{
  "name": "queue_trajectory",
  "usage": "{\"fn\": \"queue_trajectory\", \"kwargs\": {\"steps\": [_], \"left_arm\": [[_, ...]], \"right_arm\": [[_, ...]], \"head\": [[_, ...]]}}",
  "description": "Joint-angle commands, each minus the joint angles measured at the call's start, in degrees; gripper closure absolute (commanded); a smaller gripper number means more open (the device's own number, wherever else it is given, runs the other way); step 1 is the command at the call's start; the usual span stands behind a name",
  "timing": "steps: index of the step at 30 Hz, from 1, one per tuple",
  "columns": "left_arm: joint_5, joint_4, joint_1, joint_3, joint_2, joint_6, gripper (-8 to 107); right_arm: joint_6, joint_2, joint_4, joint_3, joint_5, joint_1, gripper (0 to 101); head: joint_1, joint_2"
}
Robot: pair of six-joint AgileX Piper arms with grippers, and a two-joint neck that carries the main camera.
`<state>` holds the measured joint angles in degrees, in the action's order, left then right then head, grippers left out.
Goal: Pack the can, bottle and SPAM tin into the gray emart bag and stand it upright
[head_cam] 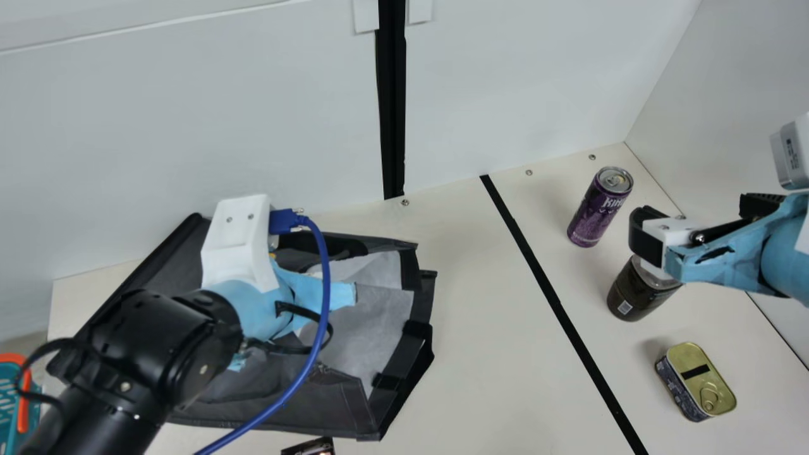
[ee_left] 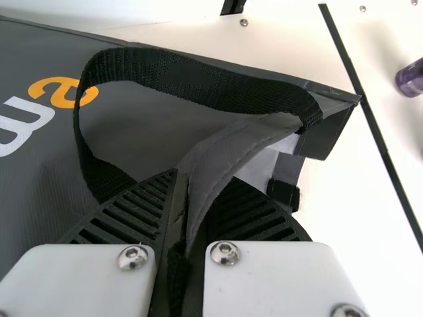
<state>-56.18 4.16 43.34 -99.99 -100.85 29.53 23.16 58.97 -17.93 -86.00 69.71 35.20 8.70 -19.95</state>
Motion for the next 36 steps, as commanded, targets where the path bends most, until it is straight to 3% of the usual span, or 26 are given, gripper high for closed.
{"fn": "queue_trajectory", "kwargs": {"steps": [1,14,36], "left_arm": [[0.3,-1.5,-0.7,0.2,0.1,-0.9,107],[0.8,-5.3,-4.0,0.3,0.4,-4.4,107],[1.1,-5.0,-6.9,0.6,0.3,-5.9,107]], "right_arm": [[0.0,0.0,0.0,0.0,0.0,0.0,6],[0.0,0.0,0.0,0.0,0.0,0.0,6],[0.0,0.0,0.0,0.0,0.0,0.0,6]], "head": [[1.3,0.0],[1.3,0.0],[1.3,0.0]]}}
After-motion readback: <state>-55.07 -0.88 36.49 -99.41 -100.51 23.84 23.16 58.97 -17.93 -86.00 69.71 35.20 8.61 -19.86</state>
